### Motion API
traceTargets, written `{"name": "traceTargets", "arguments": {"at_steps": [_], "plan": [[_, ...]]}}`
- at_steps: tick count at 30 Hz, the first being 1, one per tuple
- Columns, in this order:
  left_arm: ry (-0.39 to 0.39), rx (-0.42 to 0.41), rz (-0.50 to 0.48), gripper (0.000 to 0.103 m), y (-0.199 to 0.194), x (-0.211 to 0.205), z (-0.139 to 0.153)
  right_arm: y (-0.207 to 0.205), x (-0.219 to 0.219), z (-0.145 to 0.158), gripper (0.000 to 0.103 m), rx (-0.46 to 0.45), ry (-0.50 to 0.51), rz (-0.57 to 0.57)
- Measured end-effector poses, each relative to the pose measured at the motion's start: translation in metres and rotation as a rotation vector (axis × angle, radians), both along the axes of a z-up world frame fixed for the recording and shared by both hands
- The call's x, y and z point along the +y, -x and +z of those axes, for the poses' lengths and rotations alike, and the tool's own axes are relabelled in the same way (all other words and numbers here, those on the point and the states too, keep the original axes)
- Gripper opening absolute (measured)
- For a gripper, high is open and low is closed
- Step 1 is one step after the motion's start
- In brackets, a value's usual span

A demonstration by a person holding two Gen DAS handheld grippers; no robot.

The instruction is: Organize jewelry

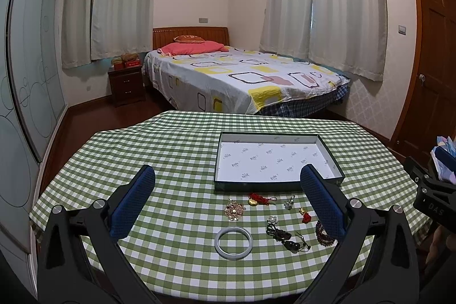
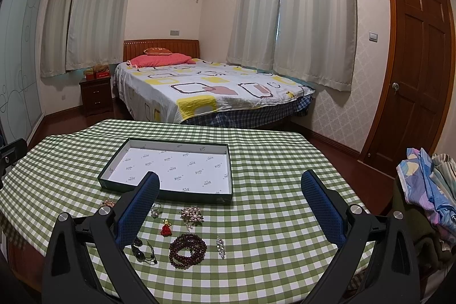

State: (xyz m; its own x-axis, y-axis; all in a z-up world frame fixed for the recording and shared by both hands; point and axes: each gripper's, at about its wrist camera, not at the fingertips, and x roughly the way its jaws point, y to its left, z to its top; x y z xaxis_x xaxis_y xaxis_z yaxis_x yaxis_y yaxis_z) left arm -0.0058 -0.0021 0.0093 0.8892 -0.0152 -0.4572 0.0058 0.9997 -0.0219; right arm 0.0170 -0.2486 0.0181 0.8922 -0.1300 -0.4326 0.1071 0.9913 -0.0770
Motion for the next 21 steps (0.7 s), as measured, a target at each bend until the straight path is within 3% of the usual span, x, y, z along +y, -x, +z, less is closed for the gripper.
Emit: {"name": "traceTargets", "arguments": {"at_steps": [21], "plan": [[0.006,0.002,-0.004,0.099,0.0005,0.0018,0.0010,0.0013,-0.0016,0.0024,0.097,-0.002,-0.003,-0.001]]}}
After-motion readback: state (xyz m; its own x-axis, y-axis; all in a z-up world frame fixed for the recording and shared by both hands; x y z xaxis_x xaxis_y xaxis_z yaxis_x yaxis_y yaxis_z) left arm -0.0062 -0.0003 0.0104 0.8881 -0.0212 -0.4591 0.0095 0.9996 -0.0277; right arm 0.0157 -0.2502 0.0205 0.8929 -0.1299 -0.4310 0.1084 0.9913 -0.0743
